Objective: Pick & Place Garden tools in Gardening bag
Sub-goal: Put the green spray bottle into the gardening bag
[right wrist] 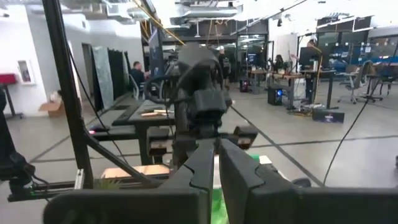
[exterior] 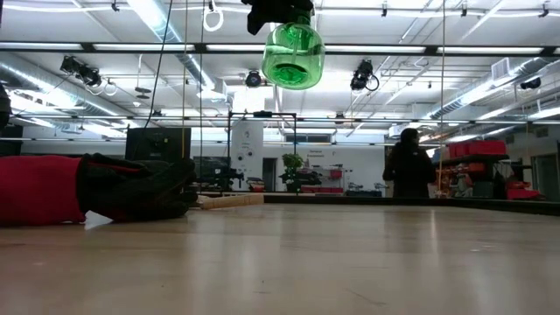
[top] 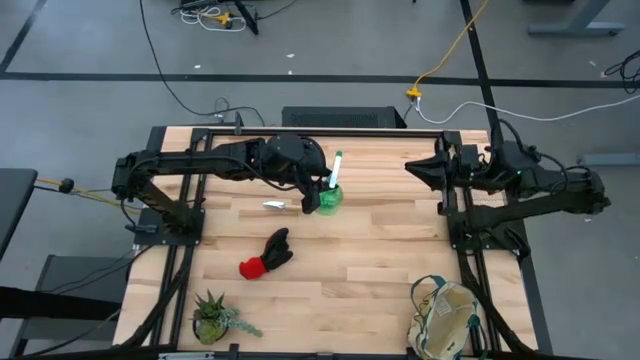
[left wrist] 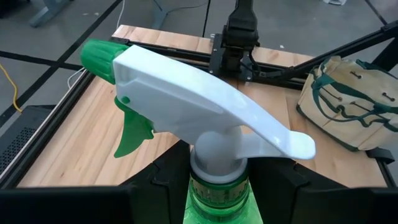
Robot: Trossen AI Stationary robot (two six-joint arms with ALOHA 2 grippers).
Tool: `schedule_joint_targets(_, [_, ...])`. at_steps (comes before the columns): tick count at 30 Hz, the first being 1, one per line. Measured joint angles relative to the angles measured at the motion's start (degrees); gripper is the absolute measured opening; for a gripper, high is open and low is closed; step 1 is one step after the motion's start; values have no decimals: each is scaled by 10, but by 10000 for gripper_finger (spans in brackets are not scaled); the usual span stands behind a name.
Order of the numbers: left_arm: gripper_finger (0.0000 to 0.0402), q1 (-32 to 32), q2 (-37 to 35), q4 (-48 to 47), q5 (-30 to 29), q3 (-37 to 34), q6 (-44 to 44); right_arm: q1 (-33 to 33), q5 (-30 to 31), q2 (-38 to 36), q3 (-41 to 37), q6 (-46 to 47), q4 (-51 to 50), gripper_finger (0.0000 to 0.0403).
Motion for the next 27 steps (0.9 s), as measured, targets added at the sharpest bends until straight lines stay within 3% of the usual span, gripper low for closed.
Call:
schedule_joint_targets(13, [149,0,0,-1,-1,0,8,0,0,97,129,3,-56,29])
schedule_joint_targets(27, [149,0,0,-13,-2,-1,13,0,-24,130,143,109,-56,29])
